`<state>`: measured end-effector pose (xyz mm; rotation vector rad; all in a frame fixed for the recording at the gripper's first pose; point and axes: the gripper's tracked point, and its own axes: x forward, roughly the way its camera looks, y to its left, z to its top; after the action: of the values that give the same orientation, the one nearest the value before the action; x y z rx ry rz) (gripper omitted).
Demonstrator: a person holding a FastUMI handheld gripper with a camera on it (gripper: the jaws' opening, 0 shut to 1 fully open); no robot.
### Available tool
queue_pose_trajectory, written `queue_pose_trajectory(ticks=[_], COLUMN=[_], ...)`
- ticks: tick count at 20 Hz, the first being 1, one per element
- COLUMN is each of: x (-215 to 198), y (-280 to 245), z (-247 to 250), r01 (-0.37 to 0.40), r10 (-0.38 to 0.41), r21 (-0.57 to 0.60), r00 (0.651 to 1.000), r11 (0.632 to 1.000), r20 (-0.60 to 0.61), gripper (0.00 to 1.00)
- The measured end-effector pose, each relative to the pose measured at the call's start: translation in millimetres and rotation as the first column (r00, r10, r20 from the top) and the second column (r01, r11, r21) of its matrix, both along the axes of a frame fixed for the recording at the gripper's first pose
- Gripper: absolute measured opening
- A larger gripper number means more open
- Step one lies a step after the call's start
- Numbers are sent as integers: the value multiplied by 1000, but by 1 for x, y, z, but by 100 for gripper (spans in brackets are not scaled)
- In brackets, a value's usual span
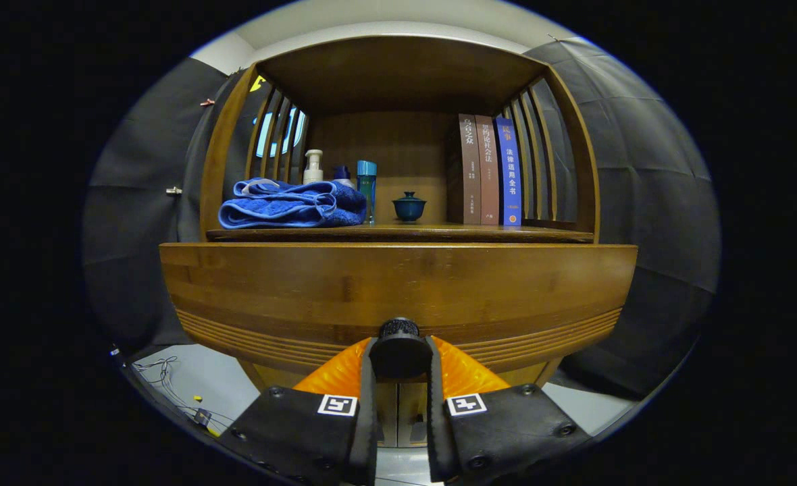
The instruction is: Pull open the drawer, take out the items inside it, and place them on the countertop above the cabinet.
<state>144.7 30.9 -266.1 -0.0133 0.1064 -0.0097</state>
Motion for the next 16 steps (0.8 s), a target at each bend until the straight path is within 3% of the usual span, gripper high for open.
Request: queue_pose_trajectory(ticks=[10, 16], x=[-77, -98], y=[-4, -4], z=[-9, -11], r01=[-3, -5], r10=[3, 5], r21=[0, -3], r00=[1000, 1000], r11=[1000, 1000], r20=[-23, -26], gripper=[34, 34])
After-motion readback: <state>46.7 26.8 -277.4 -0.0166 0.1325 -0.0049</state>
